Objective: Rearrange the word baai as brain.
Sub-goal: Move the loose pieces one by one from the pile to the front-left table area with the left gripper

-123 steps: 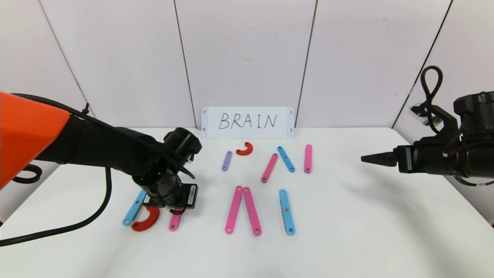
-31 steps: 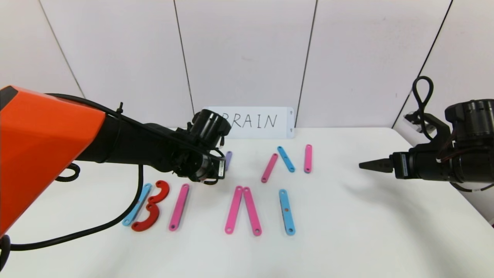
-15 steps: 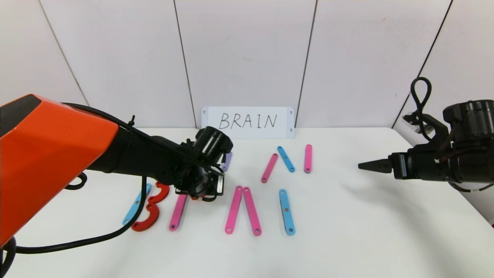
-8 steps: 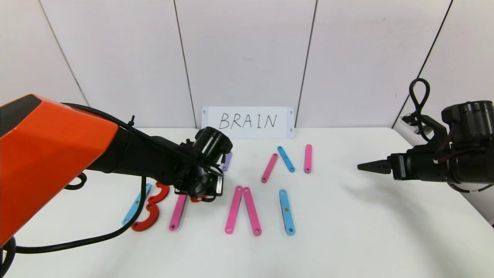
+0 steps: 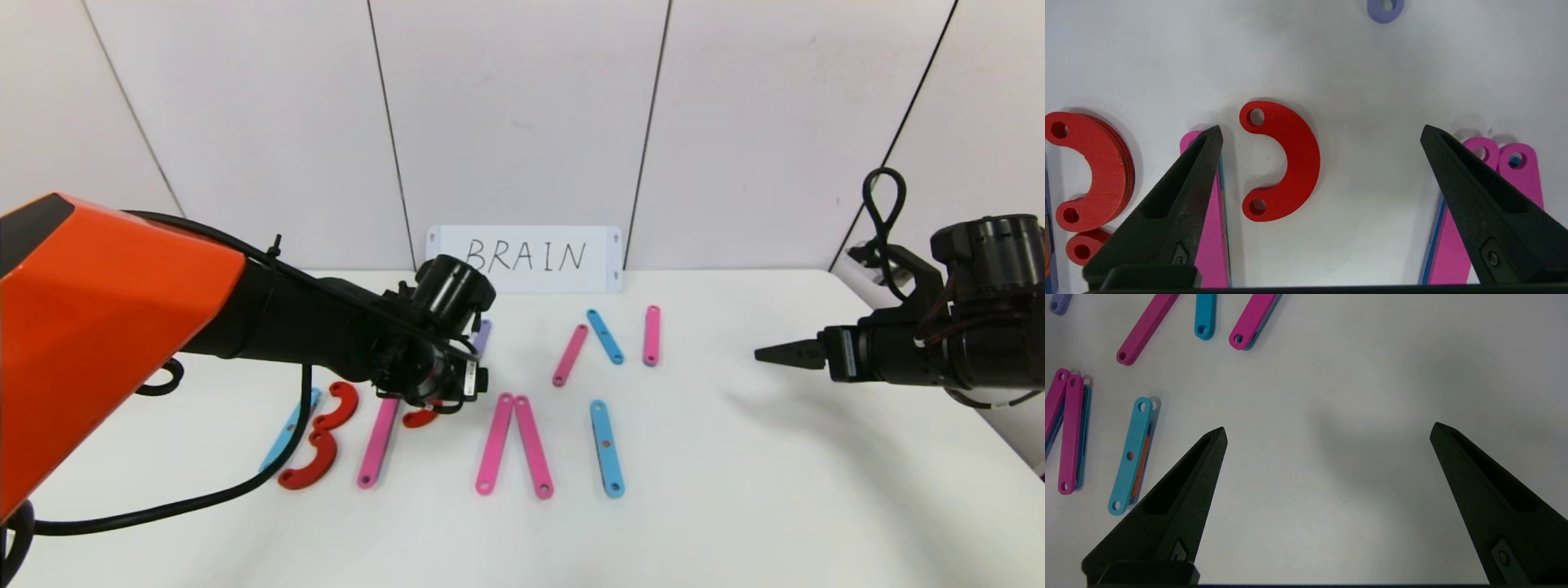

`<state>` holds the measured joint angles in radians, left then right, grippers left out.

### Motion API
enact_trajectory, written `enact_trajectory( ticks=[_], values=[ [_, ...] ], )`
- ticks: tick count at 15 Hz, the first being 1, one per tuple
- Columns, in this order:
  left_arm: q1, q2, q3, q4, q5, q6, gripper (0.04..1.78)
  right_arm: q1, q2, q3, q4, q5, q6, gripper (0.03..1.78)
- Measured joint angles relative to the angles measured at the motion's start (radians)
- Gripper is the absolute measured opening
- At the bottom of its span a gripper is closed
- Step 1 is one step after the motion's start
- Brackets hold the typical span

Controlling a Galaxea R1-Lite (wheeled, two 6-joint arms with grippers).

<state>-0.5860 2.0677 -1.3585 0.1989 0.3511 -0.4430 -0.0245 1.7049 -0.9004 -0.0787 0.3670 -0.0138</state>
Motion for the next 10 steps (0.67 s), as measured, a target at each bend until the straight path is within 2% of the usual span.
enact_trajectory(
  ticks=[5,10],
  values=[
    [0.007,0.059,-0.146,0.001,-0.005,0.047,1.74,0.0,0.0,0.0,0.0,0.0,0.0,1.74],
    [0.035,0.151,-0.295,0.0,-0.068,0.107,1.74,-0.001,0.0,0.0,0.0,0.0,0.0,1.74]
  ],
)
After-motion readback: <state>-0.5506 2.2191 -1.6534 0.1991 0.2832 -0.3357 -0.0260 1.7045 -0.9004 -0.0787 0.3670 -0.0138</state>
